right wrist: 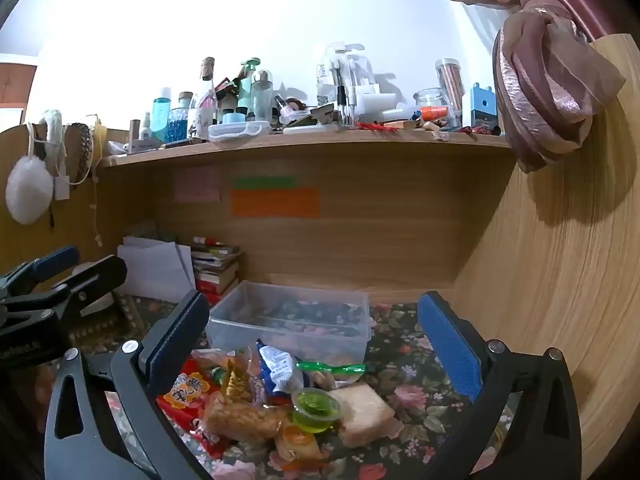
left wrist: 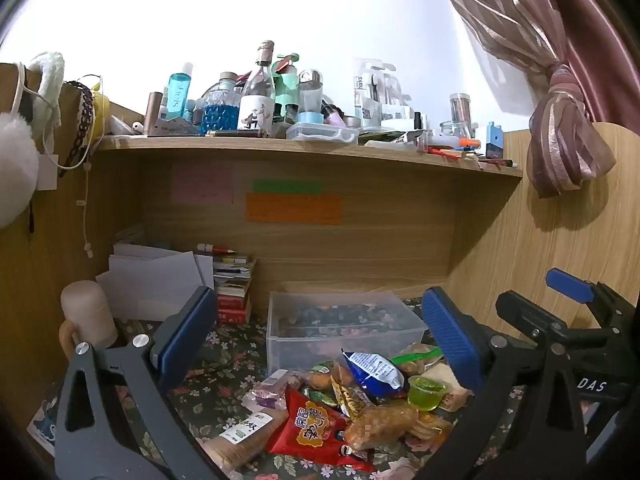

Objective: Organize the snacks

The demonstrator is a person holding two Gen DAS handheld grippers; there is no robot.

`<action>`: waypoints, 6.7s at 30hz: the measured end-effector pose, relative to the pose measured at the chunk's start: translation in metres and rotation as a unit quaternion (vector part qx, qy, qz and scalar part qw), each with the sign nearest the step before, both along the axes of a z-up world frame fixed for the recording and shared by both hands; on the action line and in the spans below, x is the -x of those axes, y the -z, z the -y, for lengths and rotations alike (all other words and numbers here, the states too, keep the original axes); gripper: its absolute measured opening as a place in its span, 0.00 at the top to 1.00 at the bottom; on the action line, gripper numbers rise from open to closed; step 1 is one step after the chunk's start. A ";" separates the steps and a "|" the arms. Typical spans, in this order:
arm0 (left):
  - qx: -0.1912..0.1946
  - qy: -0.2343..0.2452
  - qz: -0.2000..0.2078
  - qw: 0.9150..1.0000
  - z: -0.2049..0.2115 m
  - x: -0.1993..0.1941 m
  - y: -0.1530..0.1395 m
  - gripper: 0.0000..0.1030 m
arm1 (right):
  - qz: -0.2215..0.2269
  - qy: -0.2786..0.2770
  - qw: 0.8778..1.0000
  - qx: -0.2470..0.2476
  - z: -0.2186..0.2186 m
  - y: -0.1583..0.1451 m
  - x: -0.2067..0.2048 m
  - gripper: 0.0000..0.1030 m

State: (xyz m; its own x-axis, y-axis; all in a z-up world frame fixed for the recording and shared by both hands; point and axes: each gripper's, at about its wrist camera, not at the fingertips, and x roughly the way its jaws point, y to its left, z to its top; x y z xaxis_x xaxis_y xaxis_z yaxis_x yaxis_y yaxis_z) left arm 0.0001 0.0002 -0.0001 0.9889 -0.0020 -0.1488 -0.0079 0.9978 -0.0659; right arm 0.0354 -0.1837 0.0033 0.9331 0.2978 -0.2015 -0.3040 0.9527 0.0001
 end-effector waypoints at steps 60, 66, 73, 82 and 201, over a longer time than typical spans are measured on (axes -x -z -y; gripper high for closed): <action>-0.012 -0.002 -0.004 1.000 0.003 -0.004 0.003 0.00 | -0.006 -0.001 1.000 -0.014 0.004 0.000 -0.001 0.00; -0.012 -0.002 -0.003 1.000 0.003 -0.004 0.003 0.00 | -0.005 -0.001 1.000 -0.014 0.004 0.000 0.000 0.00; -0.012 -0.001 -0.003 1.000 0.004 -0.004 0.002 0.00 | -0.004 -0.001 1.000 -0.016 0.005 -0.001 0.000 0.00; -0.016 0.004 -0.003 1.000 0.006 -0.004 0.000 0.00 | -0.004 -0.003 1.000 -0.017 0.004 -0.001 0.000 0.00; -0.009 0.044 -0.145 0.988 -0.058 -0.107 0.036 0.63 | -0.100 -0.054 0.992 0.057 -0.036 0.017 -0.112 0.27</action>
State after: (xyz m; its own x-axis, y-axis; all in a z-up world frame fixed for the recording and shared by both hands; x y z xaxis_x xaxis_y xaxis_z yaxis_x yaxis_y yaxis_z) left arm 0.1067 0.0579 -0.0363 0.9011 -0.0817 -0.4259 0.0639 0.9964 -0.0558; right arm 0.1473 -0.1479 -0.0142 0.8350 0.3581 -0.4177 -0.4089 0.9119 -0.0356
